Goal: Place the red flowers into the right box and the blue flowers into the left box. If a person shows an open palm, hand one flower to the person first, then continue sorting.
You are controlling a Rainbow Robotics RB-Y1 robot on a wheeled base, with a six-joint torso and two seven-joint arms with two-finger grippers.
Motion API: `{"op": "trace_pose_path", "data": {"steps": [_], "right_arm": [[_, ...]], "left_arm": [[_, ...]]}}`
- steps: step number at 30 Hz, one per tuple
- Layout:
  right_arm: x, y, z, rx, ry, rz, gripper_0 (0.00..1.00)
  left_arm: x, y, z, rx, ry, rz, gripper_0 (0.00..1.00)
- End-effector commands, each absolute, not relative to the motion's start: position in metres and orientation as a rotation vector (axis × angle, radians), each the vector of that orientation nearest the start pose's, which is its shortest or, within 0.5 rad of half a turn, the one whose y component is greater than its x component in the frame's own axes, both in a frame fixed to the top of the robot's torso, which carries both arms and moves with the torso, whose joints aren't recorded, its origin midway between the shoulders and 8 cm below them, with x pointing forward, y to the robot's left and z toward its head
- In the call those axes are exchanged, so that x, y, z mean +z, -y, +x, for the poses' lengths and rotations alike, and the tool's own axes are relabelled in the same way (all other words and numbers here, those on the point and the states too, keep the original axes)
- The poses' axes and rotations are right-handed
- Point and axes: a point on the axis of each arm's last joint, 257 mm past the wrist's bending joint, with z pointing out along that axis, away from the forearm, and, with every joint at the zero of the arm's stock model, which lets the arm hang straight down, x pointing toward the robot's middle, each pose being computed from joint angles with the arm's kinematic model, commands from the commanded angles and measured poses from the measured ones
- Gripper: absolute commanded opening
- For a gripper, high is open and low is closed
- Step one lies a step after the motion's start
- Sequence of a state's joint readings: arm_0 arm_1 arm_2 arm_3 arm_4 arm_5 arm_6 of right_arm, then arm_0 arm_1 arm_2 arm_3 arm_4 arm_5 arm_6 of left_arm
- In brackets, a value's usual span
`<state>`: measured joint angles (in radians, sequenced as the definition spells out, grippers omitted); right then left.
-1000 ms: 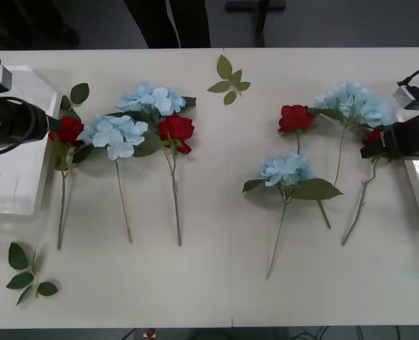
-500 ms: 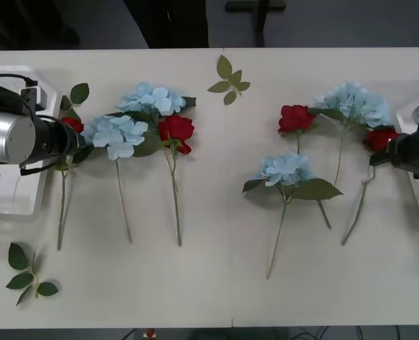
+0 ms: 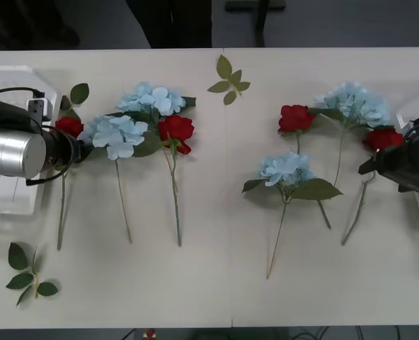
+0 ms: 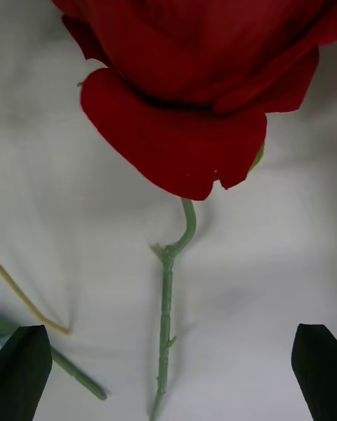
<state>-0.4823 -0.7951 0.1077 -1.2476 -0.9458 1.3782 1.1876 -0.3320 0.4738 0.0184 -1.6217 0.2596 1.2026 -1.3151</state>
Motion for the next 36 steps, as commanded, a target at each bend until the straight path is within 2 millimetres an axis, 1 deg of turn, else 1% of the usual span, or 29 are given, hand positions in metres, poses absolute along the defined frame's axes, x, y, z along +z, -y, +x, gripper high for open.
{"op": "trace_pose_path", "data": {"steps": [1, 4, 11, 15, 20, 24, 25, 26, 28, 30, 32, 33, 35, 36], "right_arm": [[-0.288, 0.383, 0.501, 0.287, -2.721, 0.551, 1.0], [-0.297, 0.379, 0.501, 0.304, -2.722, 0.579, 1.0], [-0.31, 0.375, 0.502, 0.327, -2.719, 0.615, 1.0], [-0.319, 0.372, 0.502, 0.34, -2.719, 0.638, 1.0], [-0.323, 0.372, 0.502, 0.326, -2.722, 0.638, 1.0], [-0.324, 0.374, 0.501, 0.308, -2.727, 0.64, 1.0], [-0.325, 0.373, 0.5, 0.307, -2.73, 0.64, 0.9], [-0.326, 0.373, 0.5, 0.307, -2.731, 0.639, 0.54], [-0.326, 0.372, 0.501, 0.307, -2.73, 0.638, 0.33], [-0.327, 0.372, 0.501, 0.302, -2.731, 0.637, 0.26], [-0.328, 0.37, 0.501, 0.305, -2.731, 0.639, 0.21], [-0.328, 0.37, 0.501, 0.302, -2.732, 0.638, 0.16], [-0.329, 0.369, 0.501, 0.302, -2.731, 0.636, 0.08], [-0.329, 0.368, 0.501, 0.305, -2.731, 0.638, 0.07]], "left_arm": [[-0.27, -0.363, 0.543, 0.134, -2.358, -0.143, 1.0], [-0.277, -0.368, 0.542, 0.138, -2.351, -0.14, 1.0], [-0.288, -0.373, 0.543, 0.146, -2.356, -0.14, 1.0], [-0.296, -0.373, 0.545, 0.15, -2.357, -0.124, 1.0], [-0.303, -0.372, 0.546, 0.176, -2.374, -0.103, 1.0], [-0.299, -0.365, 0.553, 0.183, -2.367, -0.081, 1.0], [-0.297, -0.364, 0.555, 0.182, -2.364, -0.077, 1.0], [-0.293, -0.363, 0.557, 0.183, -2.356, -0.072, 1.0], [-0.284, -0.365, 0.563, 0.199, -2.34, -0.062, 1.0], [-0.277, -0.368, 0.566, 0.213, -2.333, -0.06, 1.0], [-0.267, -0.37, 0.571, 0.225, -2.323, -0.055, 1.0], [-0.258, -0.371, 0.573, 0.228, -2.313, -0.058, 1.0], [-0.249, -0.371, 0.573, 0.224, -2.304, -0.061, 1.0], [-0.247, -0.371, 0.573, 0.222, -2.305, -0.062, 1.0]]}}
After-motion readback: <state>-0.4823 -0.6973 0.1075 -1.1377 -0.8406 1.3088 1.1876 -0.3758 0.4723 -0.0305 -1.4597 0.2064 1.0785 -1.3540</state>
